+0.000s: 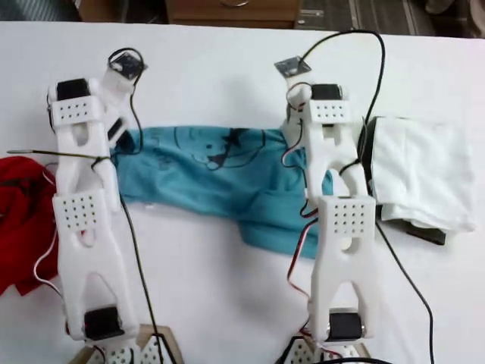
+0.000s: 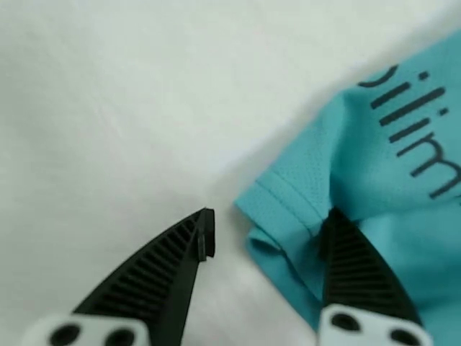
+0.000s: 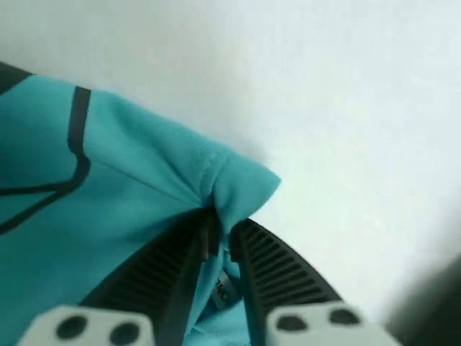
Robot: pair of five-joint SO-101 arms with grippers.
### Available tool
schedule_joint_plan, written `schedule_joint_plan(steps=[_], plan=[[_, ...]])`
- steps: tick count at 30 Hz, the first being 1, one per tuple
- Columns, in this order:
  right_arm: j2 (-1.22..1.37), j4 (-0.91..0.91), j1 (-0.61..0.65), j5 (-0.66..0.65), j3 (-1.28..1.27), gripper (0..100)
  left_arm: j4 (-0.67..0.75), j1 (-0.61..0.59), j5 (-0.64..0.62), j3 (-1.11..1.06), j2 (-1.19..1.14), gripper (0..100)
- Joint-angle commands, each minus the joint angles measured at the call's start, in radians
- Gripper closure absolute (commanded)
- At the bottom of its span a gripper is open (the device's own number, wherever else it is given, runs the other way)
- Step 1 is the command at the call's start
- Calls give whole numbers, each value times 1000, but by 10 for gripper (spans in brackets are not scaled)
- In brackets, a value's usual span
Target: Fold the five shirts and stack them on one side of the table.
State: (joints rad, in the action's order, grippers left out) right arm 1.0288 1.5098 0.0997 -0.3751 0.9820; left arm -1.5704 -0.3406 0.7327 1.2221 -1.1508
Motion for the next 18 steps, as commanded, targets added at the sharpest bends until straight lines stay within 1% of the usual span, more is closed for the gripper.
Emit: schedule_joint_plan(steps=[1,4,5,9,12,15,18], plan=[[-8,53,-30,0,143,961,-20,15,12,10,68,736],[-7,97,-33,-2,219,951,-49,17,11,59,91,736],[-8,111,-33,-2,241,929,-69,20,11,77,101,736],[-8,162,-21,-6,310,783,-183,49,11,188,150,736],[-10,183,2,-63,325,738,-216,64,-2,259,199,736],[-35,188,4,-63,361,745,-219,69,-25,236,256,736],[-81,188,-7,-63,405,747,-219,81,-23,67,310,736]])
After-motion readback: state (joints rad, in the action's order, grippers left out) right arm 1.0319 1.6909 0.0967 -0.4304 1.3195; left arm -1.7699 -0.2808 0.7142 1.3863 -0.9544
